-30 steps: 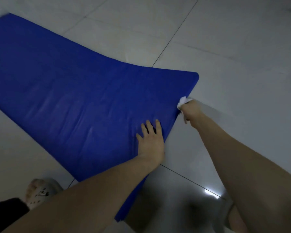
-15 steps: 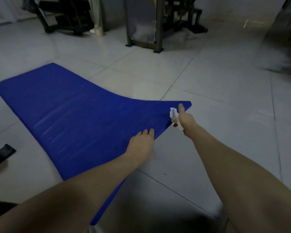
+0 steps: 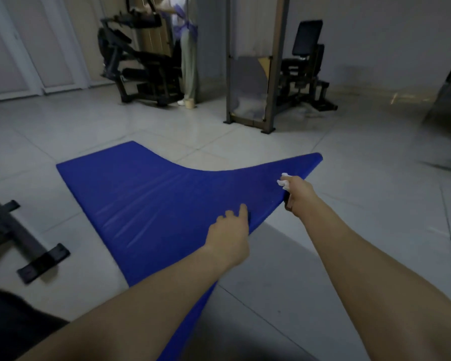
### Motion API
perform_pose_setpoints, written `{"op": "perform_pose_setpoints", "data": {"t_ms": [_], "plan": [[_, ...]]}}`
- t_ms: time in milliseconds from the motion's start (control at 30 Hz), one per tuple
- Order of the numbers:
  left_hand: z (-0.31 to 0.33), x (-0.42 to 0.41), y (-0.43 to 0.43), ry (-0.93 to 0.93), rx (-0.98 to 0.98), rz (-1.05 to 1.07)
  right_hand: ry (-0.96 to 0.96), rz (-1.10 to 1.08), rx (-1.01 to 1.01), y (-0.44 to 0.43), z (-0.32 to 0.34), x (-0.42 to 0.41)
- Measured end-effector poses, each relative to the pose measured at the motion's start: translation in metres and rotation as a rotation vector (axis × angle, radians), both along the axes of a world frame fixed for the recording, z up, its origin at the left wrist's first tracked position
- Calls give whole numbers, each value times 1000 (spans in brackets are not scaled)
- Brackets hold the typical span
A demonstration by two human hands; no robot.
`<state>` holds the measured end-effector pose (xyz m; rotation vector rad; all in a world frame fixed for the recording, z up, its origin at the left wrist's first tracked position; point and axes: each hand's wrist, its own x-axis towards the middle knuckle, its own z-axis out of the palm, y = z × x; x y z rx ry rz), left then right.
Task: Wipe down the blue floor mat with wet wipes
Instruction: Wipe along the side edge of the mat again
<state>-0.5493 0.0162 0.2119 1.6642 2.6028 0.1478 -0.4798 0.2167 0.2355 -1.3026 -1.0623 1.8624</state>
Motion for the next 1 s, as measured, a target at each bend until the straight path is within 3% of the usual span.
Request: {"op": "perform_pose_setpoints", "data": {"t_ms": [300, 467, 633, 1000], "plan": [[97, 31, 39, 101, 157, -132, 37, -283, 183, 19, 90, 94], [138, 74, 61, 118, 224, -305, 71, -378, 234, 5, 140, 168], [169, 138, 83, 106, 352, -532, 157, -673, 323, -25, 183, 268], [245, 265, 102, 184, 541, -942, 214, -1059, 473, -113, 234, 427]]}}
